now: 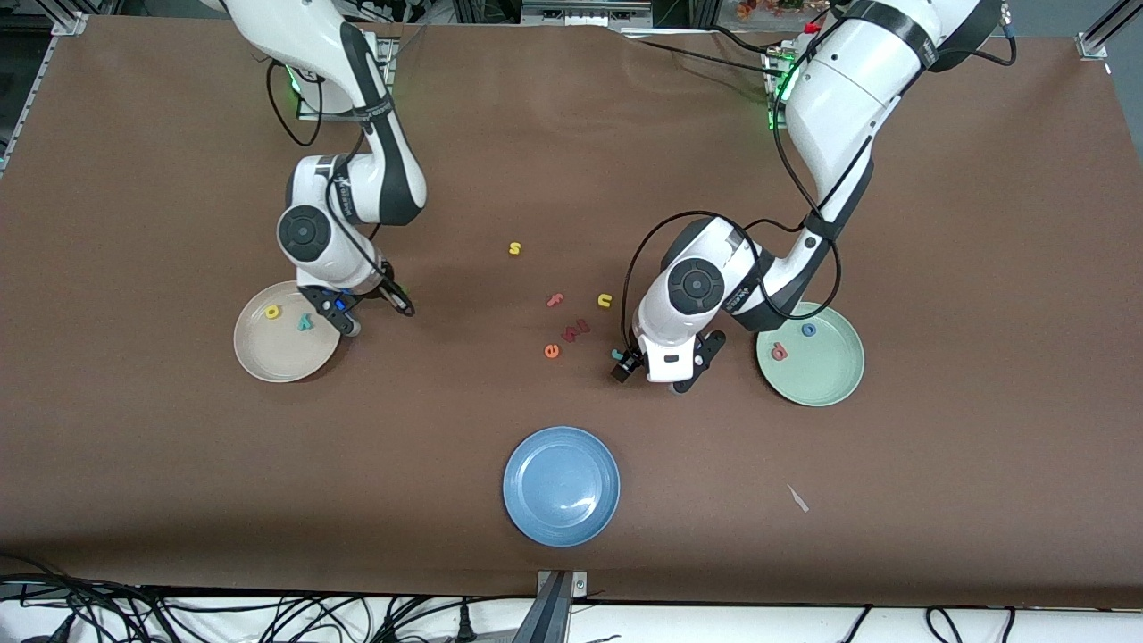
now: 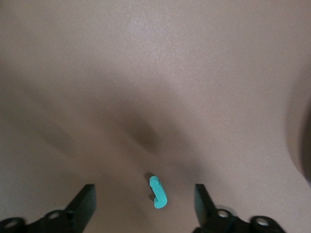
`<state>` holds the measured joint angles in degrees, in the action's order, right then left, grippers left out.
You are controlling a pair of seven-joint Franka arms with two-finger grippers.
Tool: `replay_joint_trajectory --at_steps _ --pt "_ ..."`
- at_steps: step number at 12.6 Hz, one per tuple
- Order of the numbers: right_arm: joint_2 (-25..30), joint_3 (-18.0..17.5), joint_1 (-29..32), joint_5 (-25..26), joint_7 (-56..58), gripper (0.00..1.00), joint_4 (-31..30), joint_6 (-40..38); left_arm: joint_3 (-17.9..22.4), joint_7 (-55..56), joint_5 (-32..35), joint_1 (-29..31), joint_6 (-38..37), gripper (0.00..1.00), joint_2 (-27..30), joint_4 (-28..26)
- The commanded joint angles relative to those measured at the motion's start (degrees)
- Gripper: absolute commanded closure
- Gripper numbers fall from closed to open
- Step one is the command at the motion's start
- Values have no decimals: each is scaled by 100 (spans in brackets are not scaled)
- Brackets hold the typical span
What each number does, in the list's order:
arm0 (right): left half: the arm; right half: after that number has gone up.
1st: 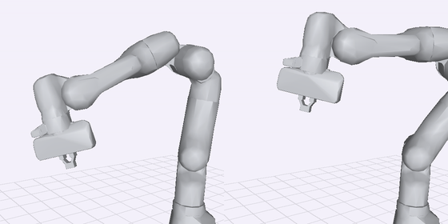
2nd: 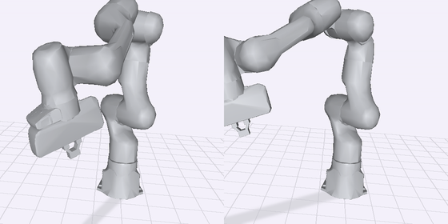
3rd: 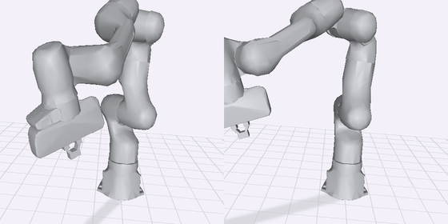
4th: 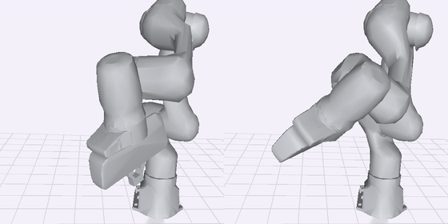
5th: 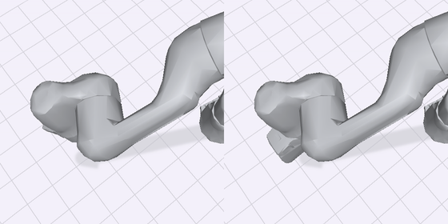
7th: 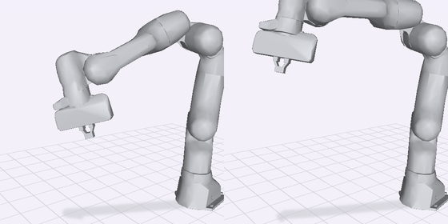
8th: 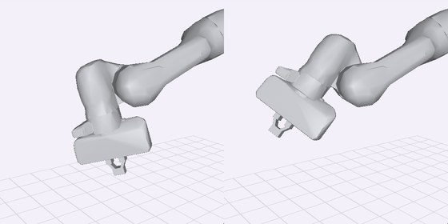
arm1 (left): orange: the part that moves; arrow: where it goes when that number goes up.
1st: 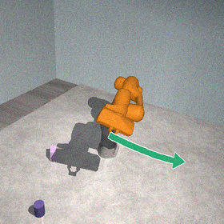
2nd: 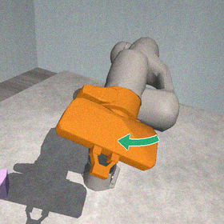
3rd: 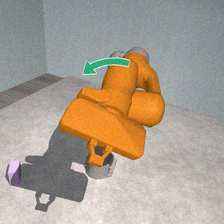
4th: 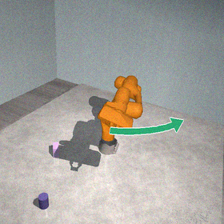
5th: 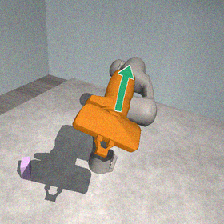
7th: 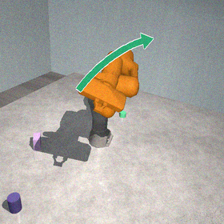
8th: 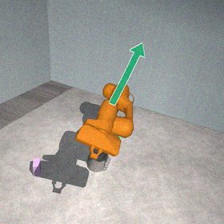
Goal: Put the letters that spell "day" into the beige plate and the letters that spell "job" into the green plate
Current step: 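Put the d on the white plate while the left gripper reaches the j, then put the j on the green plate while the right gripper withdraws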
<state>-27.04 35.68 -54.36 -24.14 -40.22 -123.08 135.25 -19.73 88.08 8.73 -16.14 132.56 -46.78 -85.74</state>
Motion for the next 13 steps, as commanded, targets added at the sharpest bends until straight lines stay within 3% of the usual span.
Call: replay_joint_trajectory --at_steps 1,6,7,8,9,10,11,13 --pt "137 377 -75 278 828 100 -129 -243 75 209 -213 -108 -29 48 -138 233" --pt "85 1450 -49 279 2675 99 -94 -710 66 236 -565 -187 -11 52 -515 636" --pt "50 1477 -14 270 2799 87 -94 -702 66 236 -583 -187 -11 55 -533 637" --pt "-29 1486 30 261 2931 59 -85 -649 66 236 -575 -196 -11 59 -542 637" --pt "-91 1477 82 252 2967 19 -41 -631 66 228 -575 -196 -11 64 -551 637" --pt "-178 1477 109 217 2967 0 107 -666 66 228 -575 -196 -11 67 -586 637" --pt "-197 1477 101 217 2967 0 239 -701 66 219 -557 -222 -11 70 -647 628" --pt "-197 1469 109 191 2932 0 555 -1155 75 228 -548 -328 -11 87 -674 628"
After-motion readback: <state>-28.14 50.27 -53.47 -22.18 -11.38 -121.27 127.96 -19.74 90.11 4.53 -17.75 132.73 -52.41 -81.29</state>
